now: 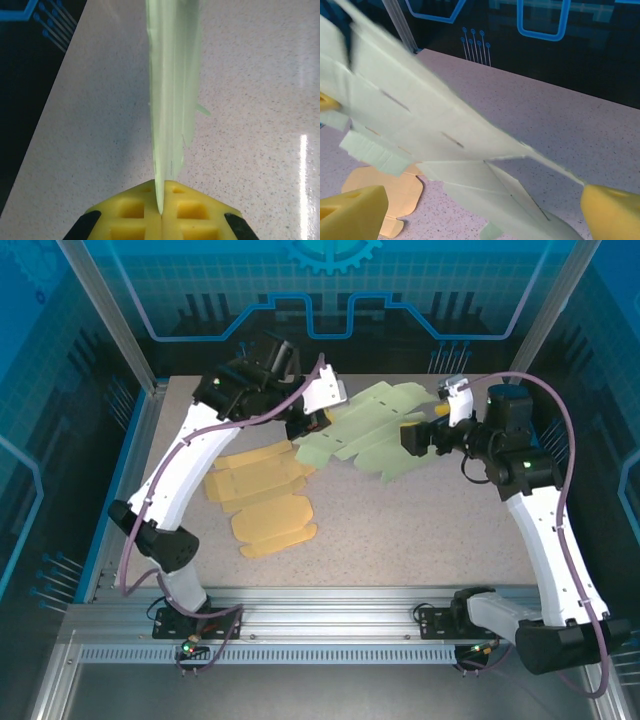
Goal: Fold the paper box
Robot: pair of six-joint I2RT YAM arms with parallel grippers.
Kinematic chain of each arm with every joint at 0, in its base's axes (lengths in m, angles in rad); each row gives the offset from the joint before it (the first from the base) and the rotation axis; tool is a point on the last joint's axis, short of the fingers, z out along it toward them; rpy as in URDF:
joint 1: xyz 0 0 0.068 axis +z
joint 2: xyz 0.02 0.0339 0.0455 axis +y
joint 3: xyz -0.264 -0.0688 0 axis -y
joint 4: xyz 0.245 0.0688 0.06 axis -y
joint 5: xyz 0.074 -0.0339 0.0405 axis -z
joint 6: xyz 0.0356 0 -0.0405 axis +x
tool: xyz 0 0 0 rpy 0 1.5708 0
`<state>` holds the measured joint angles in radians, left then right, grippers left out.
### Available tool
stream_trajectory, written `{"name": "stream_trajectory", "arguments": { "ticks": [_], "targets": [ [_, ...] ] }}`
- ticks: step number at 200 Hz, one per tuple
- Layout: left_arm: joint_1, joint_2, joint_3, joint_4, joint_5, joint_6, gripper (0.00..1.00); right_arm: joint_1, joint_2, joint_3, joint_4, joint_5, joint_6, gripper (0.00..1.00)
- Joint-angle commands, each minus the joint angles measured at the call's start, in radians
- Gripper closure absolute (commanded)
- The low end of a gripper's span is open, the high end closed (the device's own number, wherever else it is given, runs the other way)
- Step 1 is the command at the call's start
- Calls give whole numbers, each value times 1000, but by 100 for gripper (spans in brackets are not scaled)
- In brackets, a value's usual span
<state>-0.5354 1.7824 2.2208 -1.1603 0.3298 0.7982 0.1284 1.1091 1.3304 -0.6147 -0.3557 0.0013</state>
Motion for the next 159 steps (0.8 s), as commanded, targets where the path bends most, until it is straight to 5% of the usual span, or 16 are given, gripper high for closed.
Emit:
{"name": "stream_trajectory", "arguments": {
  "ticks": [1, 41, 95, 159],
  "targets": [
    [3, 60, 114, -267, 93, 114, 100, -25, -42, 32, -30, -55, 52, 0],
    [8, 121, 133, -345, -15, 146, 100, -51, -75, 66, -72, -118, 139, 0],
    [11, 334, 331, -433, -10, 181, 100, -112, -2, 44, -78, -103, 231, 0],
    [-33, 424, 218, -87, -236, 79, 100, -205, 76, -126, 67, -140, 353, 0]
  ]
}}
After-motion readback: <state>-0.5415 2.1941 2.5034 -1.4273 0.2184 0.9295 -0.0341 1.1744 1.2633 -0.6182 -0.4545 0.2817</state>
